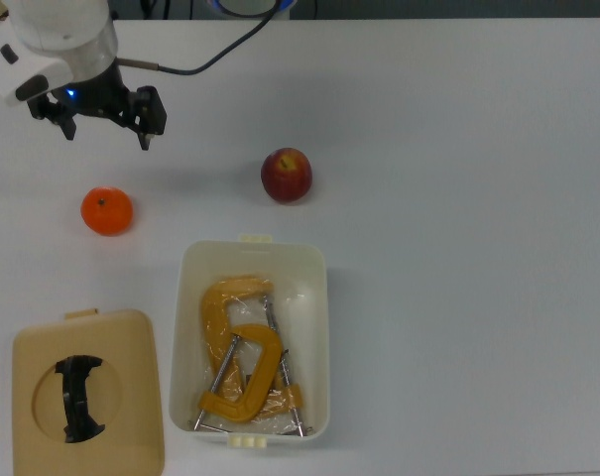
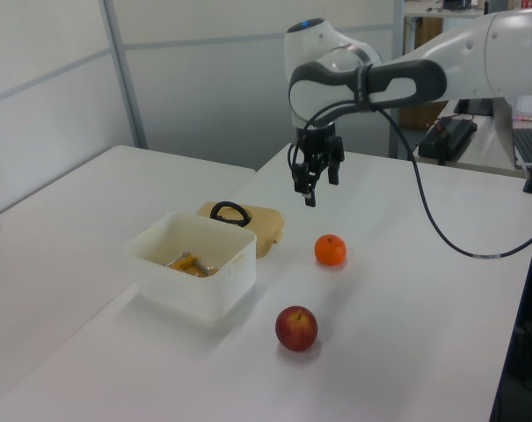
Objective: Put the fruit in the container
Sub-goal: 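Move the gripper down over the orange tangerine, then close the gripper on the orange tangerine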
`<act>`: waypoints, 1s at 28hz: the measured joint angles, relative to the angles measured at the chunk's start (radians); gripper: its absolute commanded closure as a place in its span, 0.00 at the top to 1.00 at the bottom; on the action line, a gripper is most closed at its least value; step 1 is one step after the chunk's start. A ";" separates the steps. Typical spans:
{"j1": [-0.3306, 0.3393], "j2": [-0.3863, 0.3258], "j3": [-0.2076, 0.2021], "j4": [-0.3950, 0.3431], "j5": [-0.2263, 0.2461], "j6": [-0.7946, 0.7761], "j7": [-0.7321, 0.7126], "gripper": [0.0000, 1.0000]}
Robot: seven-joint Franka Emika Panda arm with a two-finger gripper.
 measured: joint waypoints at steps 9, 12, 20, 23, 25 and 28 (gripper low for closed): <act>-0.014 0.021 0.000 -0.144 -0.072 0.240 0.060 1.00; -0.018 0.025 0.000 -0.187 -0.092 0.303 0.072 1.00; -0.028 0.067 0.000 -0.233 -0.156 0.359 0.076 1.00; -0.033 0.087 0.000 -0.246 -0.172 0.406 0.080 1.00; -0.038 0.098 -0.001 -0.263 -0.188 0.446 0.089 1.00; -0.040 0.107 -0.001 -0.285 -0.222 0.478 0.112 1.00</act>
